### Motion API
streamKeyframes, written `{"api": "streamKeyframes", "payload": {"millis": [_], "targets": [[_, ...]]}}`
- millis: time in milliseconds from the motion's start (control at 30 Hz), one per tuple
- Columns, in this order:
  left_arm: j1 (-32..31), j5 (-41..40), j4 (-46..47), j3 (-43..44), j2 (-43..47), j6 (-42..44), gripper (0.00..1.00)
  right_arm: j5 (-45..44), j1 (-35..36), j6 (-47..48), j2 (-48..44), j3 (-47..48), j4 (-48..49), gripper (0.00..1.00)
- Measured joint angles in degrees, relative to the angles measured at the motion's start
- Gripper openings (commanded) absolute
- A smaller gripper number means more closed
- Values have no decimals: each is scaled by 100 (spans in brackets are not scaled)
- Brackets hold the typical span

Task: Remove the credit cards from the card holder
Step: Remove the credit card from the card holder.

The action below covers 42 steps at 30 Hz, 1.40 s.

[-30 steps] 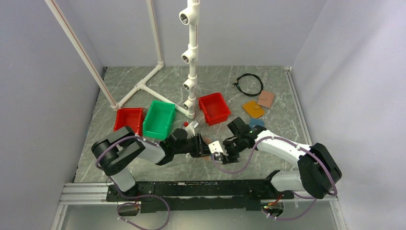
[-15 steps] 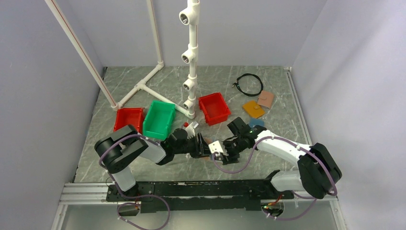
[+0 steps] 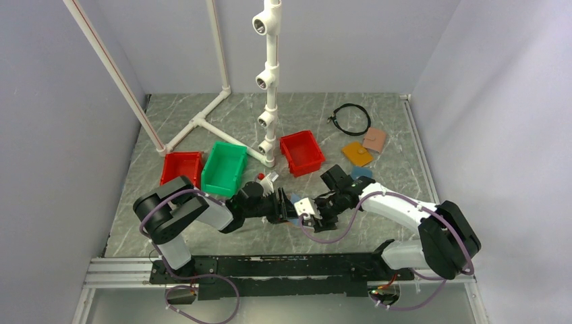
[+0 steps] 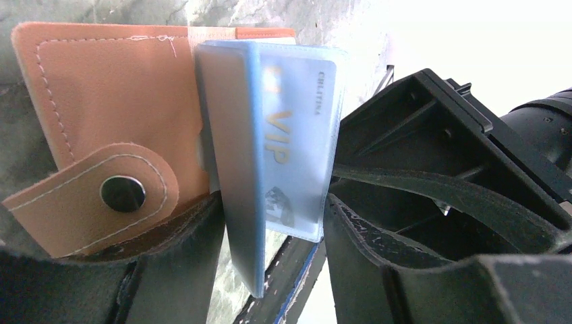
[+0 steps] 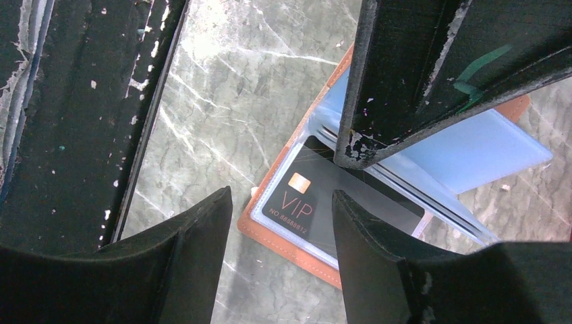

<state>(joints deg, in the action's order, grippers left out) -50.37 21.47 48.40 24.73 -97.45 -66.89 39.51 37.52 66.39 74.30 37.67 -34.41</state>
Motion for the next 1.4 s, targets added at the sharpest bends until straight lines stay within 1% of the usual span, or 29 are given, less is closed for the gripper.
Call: {"api": "streamKeyframes", "payload": {"millis": [267, 400, 600, 800, 900, 1167, 1267, 1300, 1400], "targets": [[13, -79, -116, -66, 125, 26, 63, 2, -28, -2, 4, 2, -2, 59], [37, -212, -527, -103, 413, 129, 64, 24, -76, -22, 4, 44, -24, 59], [52, -358, -1147, -48, 739, 328, 62, 168, -125, -94, 9, 116, -52, 59], [55, -323, -1198, 28, 706, 389, 59, 308, -153, -247, 85, 190, -72, 59], [55, -278, -1158, 68, 651, 389, 58, 496, -278, -479, 136, 310, -111, 58], [52, -240, -1342, 188, 647, 494, 58, 1147, -872, -1547, 164, 625, 92, 48], [52, -219, -1464, 264, 647, 560, 58, 1198, -896, -2017, 164, 627, 297, 41], [52, -208, -1497, 286, 647, 579, 57, 1191, -896, -2227, 164, 627, 398, 36], [52, -181, -1600, 350, 647, 625, 57, 1147, -896, -2793, 164, 627, 734, 29]]}}
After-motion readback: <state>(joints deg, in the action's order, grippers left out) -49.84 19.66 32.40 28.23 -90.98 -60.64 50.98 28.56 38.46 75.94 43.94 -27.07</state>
